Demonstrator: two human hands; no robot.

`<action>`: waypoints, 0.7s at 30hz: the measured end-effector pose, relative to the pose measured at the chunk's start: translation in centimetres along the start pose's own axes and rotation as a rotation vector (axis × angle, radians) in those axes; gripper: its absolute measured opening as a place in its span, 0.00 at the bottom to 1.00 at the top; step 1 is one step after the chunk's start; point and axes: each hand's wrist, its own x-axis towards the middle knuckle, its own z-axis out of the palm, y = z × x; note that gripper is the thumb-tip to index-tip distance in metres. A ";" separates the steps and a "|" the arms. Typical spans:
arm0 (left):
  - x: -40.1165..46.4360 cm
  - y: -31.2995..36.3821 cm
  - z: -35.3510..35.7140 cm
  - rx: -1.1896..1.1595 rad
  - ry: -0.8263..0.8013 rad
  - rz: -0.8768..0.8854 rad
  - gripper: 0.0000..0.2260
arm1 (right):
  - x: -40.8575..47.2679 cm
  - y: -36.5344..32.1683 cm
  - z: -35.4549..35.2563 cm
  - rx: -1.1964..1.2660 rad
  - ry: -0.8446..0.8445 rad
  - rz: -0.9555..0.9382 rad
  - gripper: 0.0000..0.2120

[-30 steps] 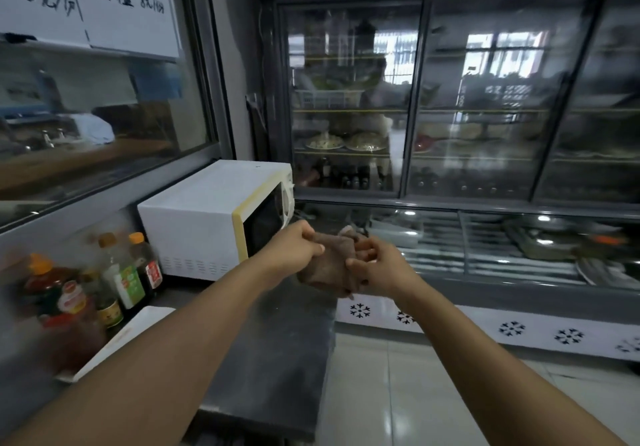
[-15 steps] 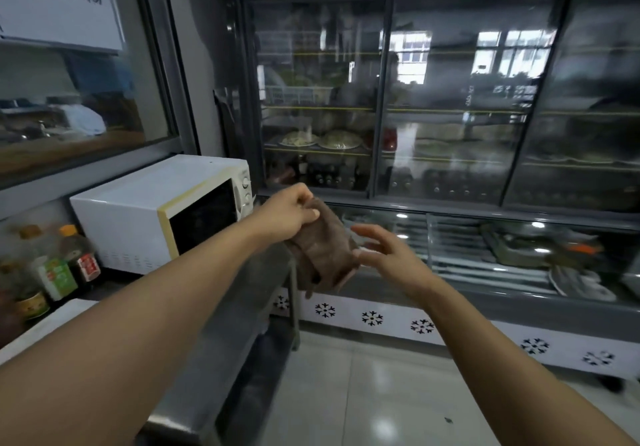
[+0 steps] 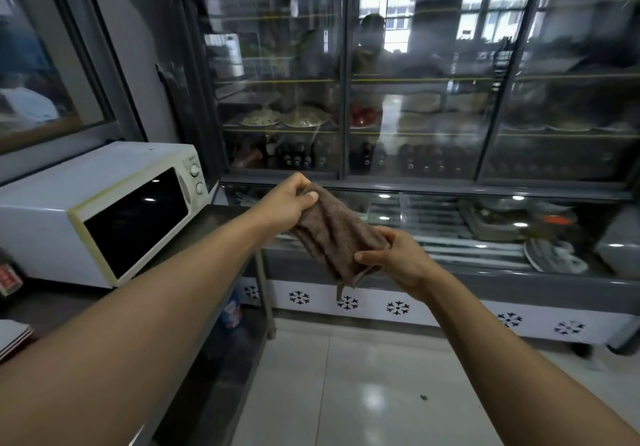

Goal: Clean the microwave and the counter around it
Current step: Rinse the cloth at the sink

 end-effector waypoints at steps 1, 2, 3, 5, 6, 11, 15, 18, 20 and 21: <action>1.3 -0.6 0.4 0.032 0.003 -0.017 0.08 | 0.9 0.2 -0.7 0.050 0.025 0.024 0.18; 2.6 -1.2 0.7 0.060 0.003 -0.033 0.08 | 1.9 0.4 -1.4 0.096 0.047 0.042 0.19; 3.9 -1.9 0.9 0.078 0.001 -0.050 0.09 | 3.0 0.5 -2.0 0.131 0.066 0.055 0.19; 6.6 -3.4 1.4 0.074 0.011 -0.091 0.08 | 5.6 0.8 -3.1 0.165 0.090 0.072 0.18; 8.0 -4.1 1.6 0.058 0.028 -0.118 0.08 | 7.1 0.9 -3.6 0.170 0.100 0.081 0.16; 15.0 -8.2 1.9 -0.111 0.093 -0.296 0.09 | 16.5 1.3 -4.7 0.182 0.140 0.126 0.03; 19.0 -10.3 0.7 -0.245 0.020 -0.436 0.13 | 23.1 1.9 -4.9 0.244 0.081 0.174 0.02; 21.2 -11.5 -0.5 -0.291 -0.029 -0.487 0.16 | 27.0 2.3 -5.4 0.257 -0.057 0.228 0.11; 22.3 -12.1 -0.9 -0.271 -0.016 -0.512 0.18 | 29.5 2.5 -5.4 0.206 -0.117 0.238 0.22; 22.9 -12.5 -1.1 -0.252 0.003 -0.525 0.20 | 30.7 2.7 -5.4 0.164 -0.142 0.235 0.27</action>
